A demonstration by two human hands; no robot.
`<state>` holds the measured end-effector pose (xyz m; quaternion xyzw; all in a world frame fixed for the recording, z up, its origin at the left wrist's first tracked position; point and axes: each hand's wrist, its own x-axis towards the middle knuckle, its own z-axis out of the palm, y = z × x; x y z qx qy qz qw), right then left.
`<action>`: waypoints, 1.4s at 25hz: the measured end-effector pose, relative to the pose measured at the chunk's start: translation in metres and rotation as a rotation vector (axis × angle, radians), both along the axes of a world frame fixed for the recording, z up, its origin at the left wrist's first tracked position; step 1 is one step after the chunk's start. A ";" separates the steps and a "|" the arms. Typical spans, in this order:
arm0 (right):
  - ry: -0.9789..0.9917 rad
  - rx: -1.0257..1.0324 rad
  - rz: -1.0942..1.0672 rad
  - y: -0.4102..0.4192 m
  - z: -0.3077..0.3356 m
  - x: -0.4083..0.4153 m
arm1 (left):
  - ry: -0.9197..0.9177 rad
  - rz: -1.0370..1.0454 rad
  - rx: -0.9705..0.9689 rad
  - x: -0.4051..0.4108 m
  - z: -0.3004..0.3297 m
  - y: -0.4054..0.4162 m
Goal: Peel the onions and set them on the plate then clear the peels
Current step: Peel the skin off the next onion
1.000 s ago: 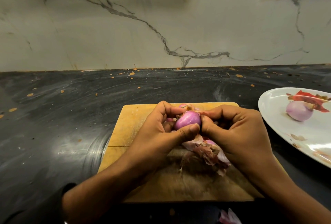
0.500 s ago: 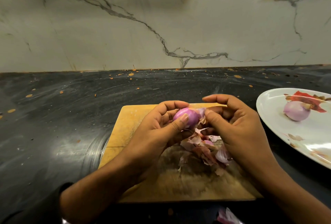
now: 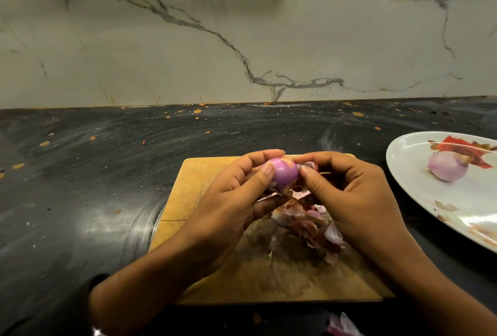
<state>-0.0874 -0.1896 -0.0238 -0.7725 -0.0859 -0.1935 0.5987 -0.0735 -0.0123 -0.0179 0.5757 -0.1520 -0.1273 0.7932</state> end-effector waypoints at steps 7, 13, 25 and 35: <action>-0.052 -0.047 -0.057 0.001 -0.003 -0.002 | -0.112 0.005 0.092 -0.001 0.002 -0.001; -0.091 -0.107 -0.152 -0.005 -0.005 0.002 | -0.078 -0.057 0.038 -0.004 0.005 -0.002; -0.097 -0.177 -0.110 0.001 0.001 -0.003 | -0.076 -0.055 0.064 -0.004 0.000 -0.002; -0.106 -0.074 0.017 0.001 0.005 -0.003 | -0.103 -0.058 0.019 -0.006 0.008 -0.001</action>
